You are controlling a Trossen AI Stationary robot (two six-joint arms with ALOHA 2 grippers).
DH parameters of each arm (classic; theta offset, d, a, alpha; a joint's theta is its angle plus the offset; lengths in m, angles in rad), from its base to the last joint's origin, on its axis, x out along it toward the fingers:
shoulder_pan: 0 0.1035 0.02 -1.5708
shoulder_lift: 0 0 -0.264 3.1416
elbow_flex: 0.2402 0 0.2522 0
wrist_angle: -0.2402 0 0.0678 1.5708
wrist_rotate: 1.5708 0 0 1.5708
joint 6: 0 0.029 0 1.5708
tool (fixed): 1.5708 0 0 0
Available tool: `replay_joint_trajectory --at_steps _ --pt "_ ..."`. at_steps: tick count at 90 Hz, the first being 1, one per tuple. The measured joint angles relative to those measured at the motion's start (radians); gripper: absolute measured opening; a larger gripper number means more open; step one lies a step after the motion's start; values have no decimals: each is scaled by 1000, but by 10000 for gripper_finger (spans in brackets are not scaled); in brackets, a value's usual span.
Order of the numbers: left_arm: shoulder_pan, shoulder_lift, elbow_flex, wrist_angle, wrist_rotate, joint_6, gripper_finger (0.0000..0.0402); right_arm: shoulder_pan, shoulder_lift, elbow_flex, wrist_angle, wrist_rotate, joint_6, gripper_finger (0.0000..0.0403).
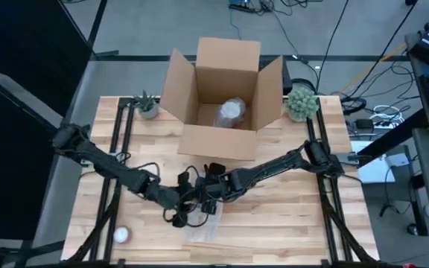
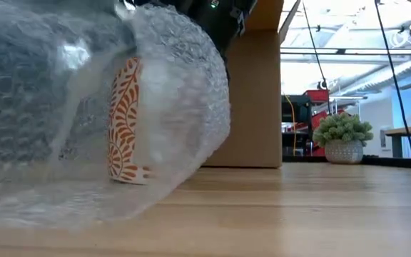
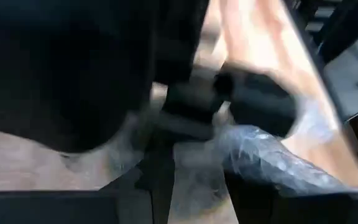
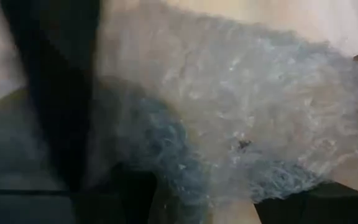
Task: Wrap mug
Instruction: Wrap the orange cup with the bubble wrap
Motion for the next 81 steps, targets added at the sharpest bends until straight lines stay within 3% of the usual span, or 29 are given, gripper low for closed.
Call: replay_joint_trajectory --at_steps 19,38,55,66,81 --pt "6 58 3 20 -4 -50 120 1 -74 -6 -67 -89 -45 205" --pt "8 56 1 32 1 -63 120 11 -207 0 -166 -100 -29 205" --pt "8 57 0 45 1 -55 120 47 -216 3 -32 -107 -42 199" --pt "8 57 0 46 2 -56 120 68 -141 -2 43 -110 -55 167" --pt "7 57 -1 39 -3 -53 120 73 -82 6 42 -119 -47 84"
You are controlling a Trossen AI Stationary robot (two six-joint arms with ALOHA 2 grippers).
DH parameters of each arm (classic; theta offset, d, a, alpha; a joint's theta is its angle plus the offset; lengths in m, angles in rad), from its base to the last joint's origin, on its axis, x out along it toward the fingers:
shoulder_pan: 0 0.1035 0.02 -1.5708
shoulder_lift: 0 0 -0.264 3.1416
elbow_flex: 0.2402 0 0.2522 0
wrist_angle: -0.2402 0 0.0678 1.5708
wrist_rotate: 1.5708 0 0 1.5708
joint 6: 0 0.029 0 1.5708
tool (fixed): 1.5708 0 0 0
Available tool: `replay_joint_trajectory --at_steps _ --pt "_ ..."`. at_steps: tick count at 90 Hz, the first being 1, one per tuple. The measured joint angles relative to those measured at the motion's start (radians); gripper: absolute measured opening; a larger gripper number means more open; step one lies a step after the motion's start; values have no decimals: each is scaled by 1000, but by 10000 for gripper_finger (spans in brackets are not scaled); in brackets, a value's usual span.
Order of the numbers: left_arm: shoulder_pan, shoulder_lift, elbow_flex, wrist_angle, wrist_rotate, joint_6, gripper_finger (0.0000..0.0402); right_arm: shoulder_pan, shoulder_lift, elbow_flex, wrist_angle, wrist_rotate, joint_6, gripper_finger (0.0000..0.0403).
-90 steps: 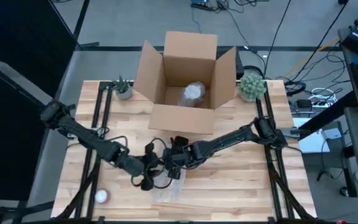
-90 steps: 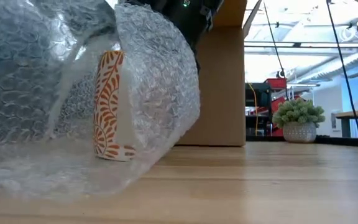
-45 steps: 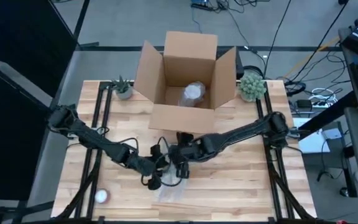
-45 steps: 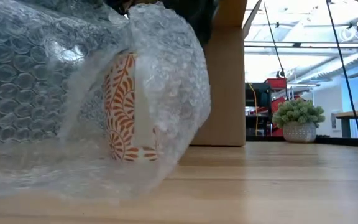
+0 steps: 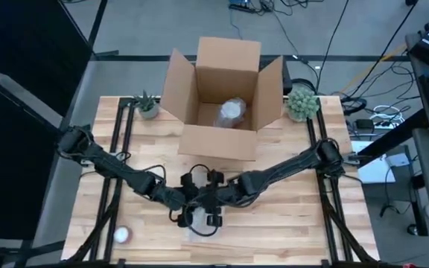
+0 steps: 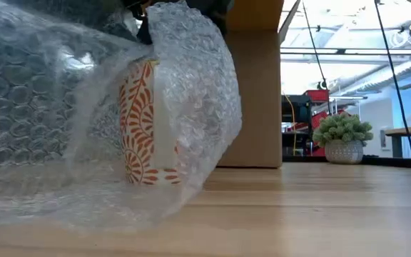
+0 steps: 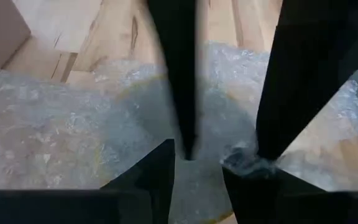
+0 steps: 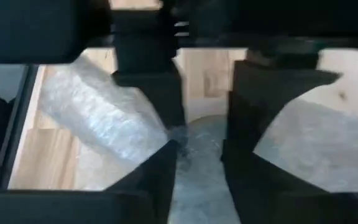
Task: Wrap mug
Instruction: Wrap the orange cup with the bubble wrap
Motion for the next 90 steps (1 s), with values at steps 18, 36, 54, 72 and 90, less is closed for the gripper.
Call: replay_joint_trajectory --at_steps 18,36,54,72,90 --pt "1 -4 -2 0 -17 -2 119 -17 24 0 -73 -13 11 7" --pt "2 -60 -6 -42 -7 -11 120 -32 27 -1 -77 -6 6 7" --pt "-12 -206 -3 -103 25 -48 120 -40 38 -8 -116 26 23 1" --pt "-62 -276 -2 -120 10 -58 120 -37 37 -8 -118 17 35 1" --pt "-107 -213 -12 -131 -5 -107 120 -39 36 -8 -109 14 37 0"
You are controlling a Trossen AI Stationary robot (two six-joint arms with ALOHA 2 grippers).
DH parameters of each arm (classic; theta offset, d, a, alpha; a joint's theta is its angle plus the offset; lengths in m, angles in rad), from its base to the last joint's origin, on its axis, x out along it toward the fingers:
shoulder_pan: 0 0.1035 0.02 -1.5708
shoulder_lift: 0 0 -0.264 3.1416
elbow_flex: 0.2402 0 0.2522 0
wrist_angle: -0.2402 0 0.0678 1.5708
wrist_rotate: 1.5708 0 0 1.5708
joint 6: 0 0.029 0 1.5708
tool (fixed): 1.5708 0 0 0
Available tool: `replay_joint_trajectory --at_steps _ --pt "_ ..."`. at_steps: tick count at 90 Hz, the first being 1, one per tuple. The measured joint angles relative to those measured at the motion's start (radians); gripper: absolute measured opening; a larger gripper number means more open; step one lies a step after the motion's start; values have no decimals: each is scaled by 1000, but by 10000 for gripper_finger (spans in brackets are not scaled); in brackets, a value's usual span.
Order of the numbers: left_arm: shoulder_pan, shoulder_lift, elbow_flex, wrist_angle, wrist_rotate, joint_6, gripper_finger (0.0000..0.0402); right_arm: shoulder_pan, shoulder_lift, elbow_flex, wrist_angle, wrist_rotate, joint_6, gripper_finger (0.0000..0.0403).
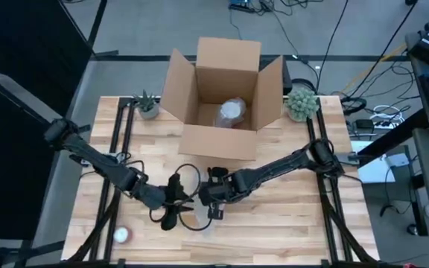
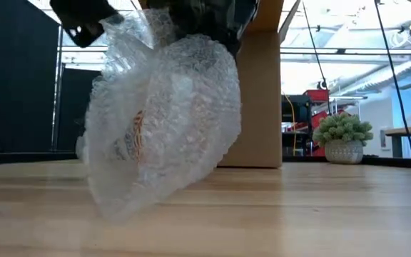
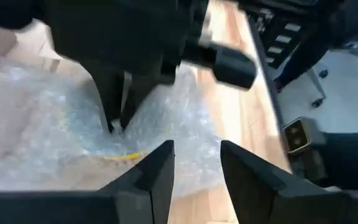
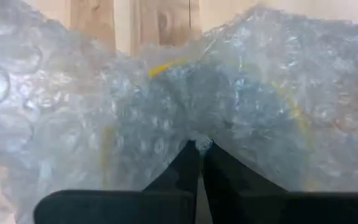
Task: Wrap mug
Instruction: Wrap the orange cup with the bubble wrap
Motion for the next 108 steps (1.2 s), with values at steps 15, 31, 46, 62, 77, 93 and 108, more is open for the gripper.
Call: replay_joint_trajectory --at_steps 15,31,46,62,77,93,108 --pt "29 76 -1 97 -70 43 120 1 0 0 10 -3 -2 0" --pt "138 148 0 161 -58 110 120 2 -2 0 16 -5 -2 0" --pt "187 211 3 180 8 117 120 2 -2 0 -2 -9 -20 0" --pt "190 247 7 197 27 106 120 3 -20 0 -40 -15 -21 3" --pt "189 244 6 205 36 106 120 3 -32 0 -84 -15 -14 3" --pt "187 245 15 202 42 106 120 2 -41 0 -119 -13 -13 4" --pt "186 245 15 210 43 108 120 -2 -169 13 -149 -6 5 4"
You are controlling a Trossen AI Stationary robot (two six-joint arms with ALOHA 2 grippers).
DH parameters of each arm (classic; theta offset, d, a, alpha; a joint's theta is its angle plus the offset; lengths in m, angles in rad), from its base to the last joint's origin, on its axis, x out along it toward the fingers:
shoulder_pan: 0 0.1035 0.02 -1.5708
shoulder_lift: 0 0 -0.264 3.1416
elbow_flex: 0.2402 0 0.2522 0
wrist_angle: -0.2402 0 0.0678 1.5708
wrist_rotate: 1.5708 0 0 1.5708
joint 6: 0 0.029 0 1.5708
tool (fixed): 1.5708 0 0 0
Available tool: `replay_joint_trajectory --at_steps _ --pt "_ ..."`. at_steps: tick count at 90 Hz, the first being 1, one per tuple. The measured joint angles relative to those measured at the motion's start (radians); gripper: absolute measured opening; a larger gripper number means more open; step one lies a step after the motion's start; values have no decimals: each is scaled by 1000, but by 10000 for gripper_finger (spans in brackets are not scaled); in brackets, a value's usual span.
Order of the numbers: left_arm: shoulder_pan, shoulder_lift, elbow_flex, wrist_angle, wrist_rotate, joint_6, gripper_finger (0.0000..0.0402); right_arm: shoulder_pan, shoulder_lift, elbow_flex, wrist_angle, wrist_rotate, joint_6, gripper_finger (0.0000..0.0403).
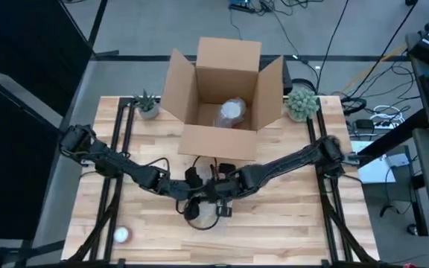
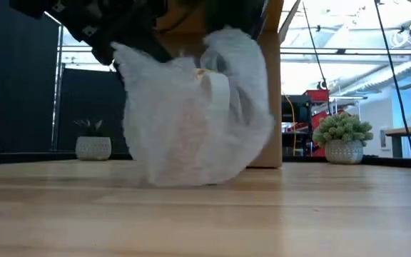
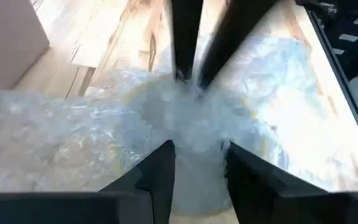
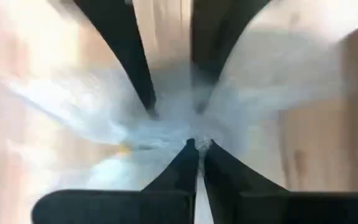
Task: Wrap mug
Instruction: Wrap the orange cup with the bubble wrap
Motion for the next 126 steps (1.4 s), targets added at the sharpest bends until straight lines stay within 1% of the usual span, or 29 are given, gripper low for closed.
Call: replay_joint_trajectory --at_steps 17,42,48,53,59,62,70,74,84,94,105,115,126 --pt "0 1 -2 26 6 1 120 -1 24 -13 -38 3 -14 4" --pt "0 1 -1 34 6 -3 120 0 -78 -10 -123 -14 -15 4" --pt "1 1 -1 34 7 -4 120 3 -96 -6 -184 -49 -2 4" --pt "0 1 -2 27 8 -3 120 7 -96 -6 -267 -71 23 4" --pt "0 1 -1 27 8 -3 120 17 -90 -12 -354 -68 65 4" --pt "0 1 -1 28 8 -3 120 23 -89 -16 -374 -46 81 4" --pt "0 1 -1 29 8 -3 120 35 -92 -35 -333 37 120 4" --pt "0 1 -1 30 10 -3 120 41 -91 -55 -292 56 123 4" --pt "0 1 -1 30 15 -3 120 52 -85 -93 -205 59 72 4" --pt "0 0 -1 30 19 -4 120 54 -87 -91 -62 130 10 4" --pt "0 0 -1 29 22 -4 120 41 -56 -90 47 95 -10 4" --pt "0 -19 -3 18 40 -14 120 46 17 -93 50 86 -15 4" --pt "0 -45 -5 14 52 -30 120 48 76 -90 68 83 16 4"
